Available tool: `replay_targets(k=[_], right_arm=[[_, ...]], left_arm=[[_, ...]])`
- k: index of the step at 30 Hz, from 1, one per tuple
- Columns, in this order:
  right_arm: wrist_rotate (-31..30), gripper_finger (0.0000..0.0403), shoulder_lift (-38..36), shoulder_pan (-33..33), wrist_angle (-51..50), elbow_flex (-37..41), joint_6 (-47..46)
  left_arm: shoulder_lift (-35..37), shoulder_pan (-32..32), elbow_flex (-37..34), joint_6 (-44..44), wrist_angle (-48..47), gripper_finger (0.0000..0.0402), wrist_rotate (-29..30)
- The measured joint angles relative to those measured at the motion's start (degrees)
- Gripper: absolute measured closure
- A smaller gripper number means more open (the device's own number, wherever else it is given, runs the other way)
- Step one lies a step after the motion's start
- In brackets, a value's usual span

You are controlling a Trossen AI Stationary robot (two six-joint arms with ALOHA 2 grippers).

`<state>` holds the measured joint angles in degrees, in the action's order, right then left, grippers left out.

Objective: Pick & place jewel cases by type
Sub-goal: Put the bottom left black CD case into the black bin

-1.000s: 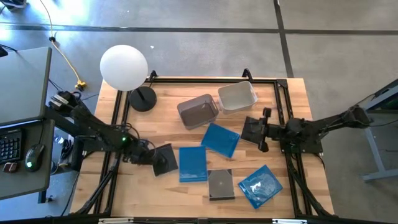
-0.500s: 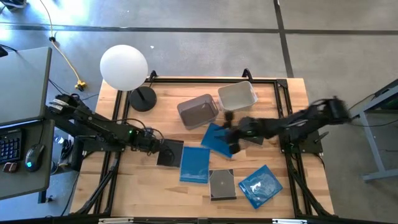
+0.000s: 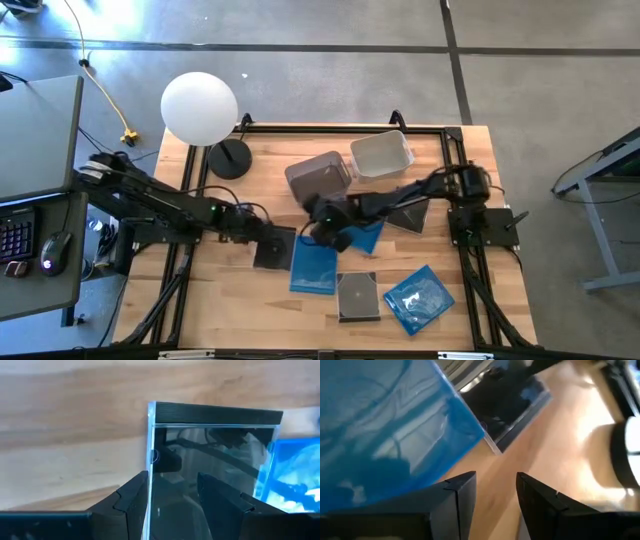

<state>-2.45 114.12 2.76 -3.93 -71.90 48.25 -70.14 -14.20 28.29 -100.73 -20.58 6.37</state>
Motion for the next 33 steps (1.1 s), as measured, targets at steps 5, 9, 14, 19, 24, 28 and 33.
replay_targets(k=[5, 9, 14, 19, 24, 28, 33], right_arm=[[-0.56, 0.0269, 5.94, 0.29, -0.67, -5.92, 6.57], [-0.14, 0.0269, 8.47, 0.27, -1.25, -9.05, 10.31], [-0.58, 0.0269, 9.77, 0.27, -1.30, -10.21, 13.86], [-0.36, 0.0269, 9.75, -1.46, 0.60, -10.03, 13.83], [1.50, 0.0269, 9.75, -3.63, 2.05, -10.03, 13.65], [-1.58, 0.0269, 9.27, -3.38, -0.05, -10.03, 13.56], [0.05, 0.0269, 6.95, -0.44, -3.61, -10.05, 13.28]], left_arm=[[-1.38, -0.04, 0.00, 0.10, 1.10, 0.0234, -2.81], [-1.39, -0.04, 0.09, 0.07, 1.13, 0.0234, -0.22], [-1.37, 0.00, 0.11, 0.02, 0.43, 0.0234, 2.84], [-1.37, 0.00, 0.17, -0.40, -2.15, 0.0234, 8.55], [-1.37, 1.58, 0.17, -1.34, -2.97, 0.0234, 10.54], [-0.55, 1.81, 0.17, 3.67, 0.25, 0.0234, 9.37], [1.08, 1.81, 1.51, 6.11, -0.22, 0.0235, 7.90]])
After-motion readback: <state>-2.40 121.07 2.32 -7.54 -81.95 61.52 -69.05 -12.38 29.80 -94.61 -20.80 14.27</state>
